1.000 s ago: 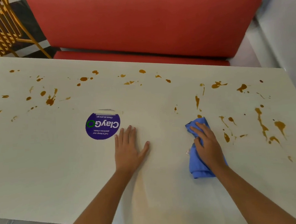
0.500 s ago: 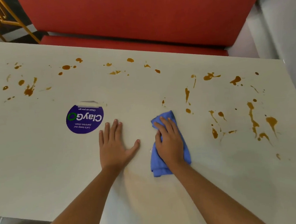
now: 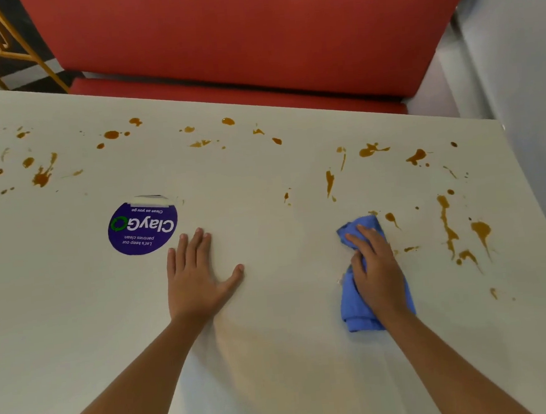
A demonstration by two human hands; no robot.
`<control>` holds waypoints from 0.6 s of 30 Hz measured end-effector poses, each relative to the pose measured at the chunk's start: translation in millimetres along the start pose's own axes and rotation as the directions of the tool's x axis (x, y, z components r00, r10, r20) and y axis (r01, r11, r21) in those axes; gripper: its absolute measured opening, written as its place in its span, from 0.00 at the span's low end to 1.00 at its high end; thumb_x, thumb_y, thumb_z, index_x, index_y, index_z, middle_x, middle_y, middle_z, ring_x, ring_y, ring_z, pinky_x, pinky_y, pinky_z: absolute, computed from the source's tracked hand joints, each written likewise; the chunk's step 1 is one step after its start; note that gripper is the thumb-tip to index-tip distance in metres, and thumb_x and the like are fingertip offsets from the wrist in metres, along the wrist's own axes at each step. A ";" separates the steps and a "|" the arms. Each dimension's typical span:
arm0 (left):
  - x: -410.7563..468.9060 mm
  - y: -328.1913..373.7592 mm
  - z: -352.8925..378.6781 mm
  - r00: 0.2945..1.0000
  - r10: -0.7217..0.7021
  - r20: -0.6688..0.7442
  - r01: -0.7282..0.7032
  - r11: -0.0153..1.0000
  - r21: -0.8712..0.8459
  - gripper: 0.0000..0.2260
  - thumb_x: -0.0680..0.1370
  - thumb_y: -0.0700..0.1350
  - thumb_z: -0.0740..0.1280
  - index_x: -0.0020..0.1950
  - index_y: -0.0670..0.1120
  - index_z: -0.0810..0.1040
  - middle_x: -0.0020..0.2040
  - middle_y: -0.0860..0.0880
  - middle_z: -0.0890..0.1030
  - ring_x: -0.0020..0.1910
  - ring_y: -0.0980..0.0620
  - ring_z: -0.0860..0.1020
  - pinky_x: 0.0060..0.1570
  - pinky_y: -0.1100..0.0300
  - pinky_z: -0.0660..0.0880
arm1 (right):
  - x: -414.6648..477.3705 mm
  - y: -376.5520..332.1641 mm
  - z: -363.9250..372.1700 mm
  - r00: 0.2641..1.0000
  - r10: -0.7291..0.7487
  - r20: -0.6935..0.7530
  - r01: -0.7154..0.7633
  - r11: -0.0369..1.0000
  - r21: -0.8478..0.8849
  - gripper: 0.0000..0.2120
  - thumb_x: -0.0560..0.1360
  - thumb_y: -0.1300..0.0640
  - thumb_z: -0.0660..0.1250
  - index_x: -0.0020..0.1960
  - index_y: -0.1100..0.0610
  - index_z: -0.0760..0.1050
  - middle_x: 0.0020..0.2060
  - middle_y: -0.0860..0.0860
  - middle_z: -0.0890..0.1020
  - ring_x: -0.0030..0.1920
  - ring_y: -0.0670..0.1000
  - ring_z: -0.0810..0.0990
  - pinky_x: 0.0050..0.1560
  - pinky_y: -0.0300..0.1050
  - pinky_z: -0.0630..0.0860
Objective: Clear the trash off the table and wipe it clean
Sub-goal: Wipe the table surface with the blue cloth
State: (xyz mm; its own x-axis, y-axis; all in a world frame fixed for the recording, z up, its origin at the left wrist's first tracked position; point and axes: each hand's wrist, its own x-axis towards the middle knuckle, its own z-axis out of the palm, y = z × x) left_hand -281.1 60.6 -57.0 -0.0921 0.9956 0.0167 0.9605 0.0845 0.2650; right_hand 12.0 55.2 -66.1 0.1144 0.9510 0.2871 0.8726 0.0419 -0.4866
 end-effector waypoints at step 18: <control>-0.3 0.2 -0.4 1.000 0.000 -0.008 0.000 1.000 0.002 0.41 0.68 0.70 0.50 0.74 0.45 0.61 0.75 0.49 0.60 0.76 0.48 0.53 0.74 0.51 0.47 | 13.9 2.3 0.0 0.998 -0.032 0.062 0.032 0.999 -0.002 0.17 0.76 0.58 0.53 0.57 0.58 0.78 0.62 0.54 0.76 0.64 0.52 0.69 0.50 0.51 0.79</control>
State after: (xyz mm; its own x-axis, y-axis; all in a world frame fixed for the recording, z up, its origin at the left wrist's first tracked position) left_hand -281.1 60.3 -56.5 -0.0939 0.9953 0.0240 0.9610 0.0843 0.2635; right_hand 15.5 68.4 -63.2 0.0570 0.9663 0.2511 0.8769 0.0718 -0.4753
